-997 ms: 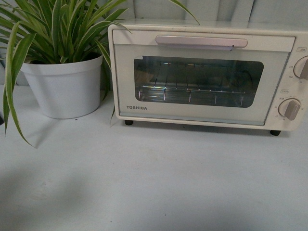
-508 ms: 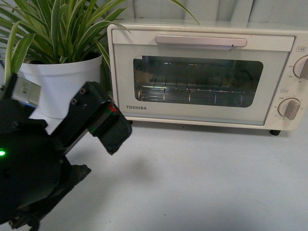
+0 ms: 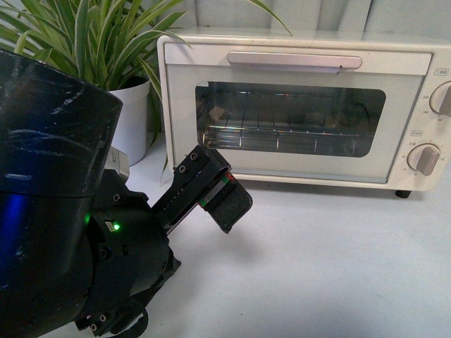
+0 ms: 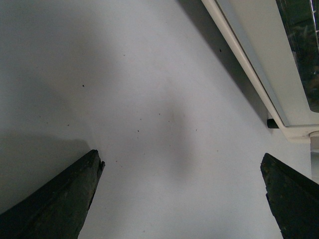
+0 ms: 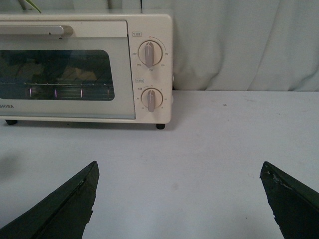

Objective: Open oven

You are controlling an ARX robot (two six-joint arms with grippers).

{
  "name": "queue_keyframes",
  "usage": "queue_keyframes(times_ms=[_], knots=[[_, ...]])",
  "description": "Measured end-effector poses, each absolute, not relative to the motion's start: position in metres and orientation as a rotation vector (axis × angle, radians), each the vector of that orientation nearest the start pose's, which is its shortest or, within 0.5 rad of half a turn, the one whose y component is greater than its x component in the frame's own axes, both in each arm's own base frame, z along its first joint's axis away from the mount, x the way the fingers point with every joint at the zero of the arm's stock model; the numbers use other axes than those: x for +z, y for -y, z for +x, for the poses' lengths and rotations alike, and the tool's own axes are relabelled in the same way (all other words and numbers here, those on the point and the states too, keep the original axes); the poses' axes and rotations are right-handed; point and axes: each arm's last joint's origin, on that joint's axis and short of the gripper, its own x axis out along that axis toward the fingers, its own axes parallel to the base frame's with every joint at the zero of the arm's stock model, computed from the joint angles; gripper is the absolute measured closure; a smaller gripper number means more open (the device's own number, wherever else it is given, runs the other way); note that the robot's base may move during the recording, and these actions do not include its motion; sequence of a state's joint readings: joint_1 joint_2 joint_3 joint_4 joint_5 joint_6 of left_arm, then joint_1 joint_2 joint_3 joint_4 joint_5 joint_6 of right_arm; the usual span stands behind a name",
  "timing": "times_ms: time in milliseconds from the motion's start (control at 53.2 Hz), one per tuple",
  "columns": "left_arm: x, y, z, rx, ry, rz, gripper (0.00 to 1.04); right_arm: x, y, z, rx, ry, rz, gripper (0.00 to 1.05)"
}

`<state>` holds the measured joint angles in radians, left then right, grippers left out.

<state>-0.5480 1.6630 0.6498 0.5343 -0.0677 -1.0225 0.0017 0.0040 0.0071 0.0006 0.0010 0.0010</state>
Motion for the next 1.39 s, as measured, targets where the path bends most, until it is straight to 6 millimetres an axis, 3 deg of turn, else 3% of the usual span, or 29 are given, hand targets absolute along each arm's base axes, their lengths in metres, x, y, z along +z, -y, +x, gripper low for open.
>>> queue_keyframes(times_ms=[282,414,602,752,1185,1391], knots=[[0.145,0.165,0.270,-0.189,-0.656,-0.845,0.07,0.166,0.000,0.098,0.001,0.004,0.001,0.09],[0.145,0.164,0.271,-0.187,-0.656,-0.845,0.07,0.168,-0.002,0.103,0.097,-0.104,0.107,0.09],[0.145,0.162,0.272,-0.184,-0.655,-0.849,0.07,0.215,-0.010,0.138,0.074,-0.081,0.125,0.09],[0.146,0.161,0.272,-0.177,-0.651,-0.840,0.07,0.252,-0.028,0.191,0.089,-0.158,0.114,0.09],[0.147,0.158,0.273,-0.181,-0.659,-0.858,0.07,0.289,-0.075,0.278,0.083,-0.284,0.161,0.09],[0.148,0.157,0.274,-0.177,-0.660,-0.876,0.07,0.294,-0.086,0.304,0.049,-0.305,0.166,0.09]])
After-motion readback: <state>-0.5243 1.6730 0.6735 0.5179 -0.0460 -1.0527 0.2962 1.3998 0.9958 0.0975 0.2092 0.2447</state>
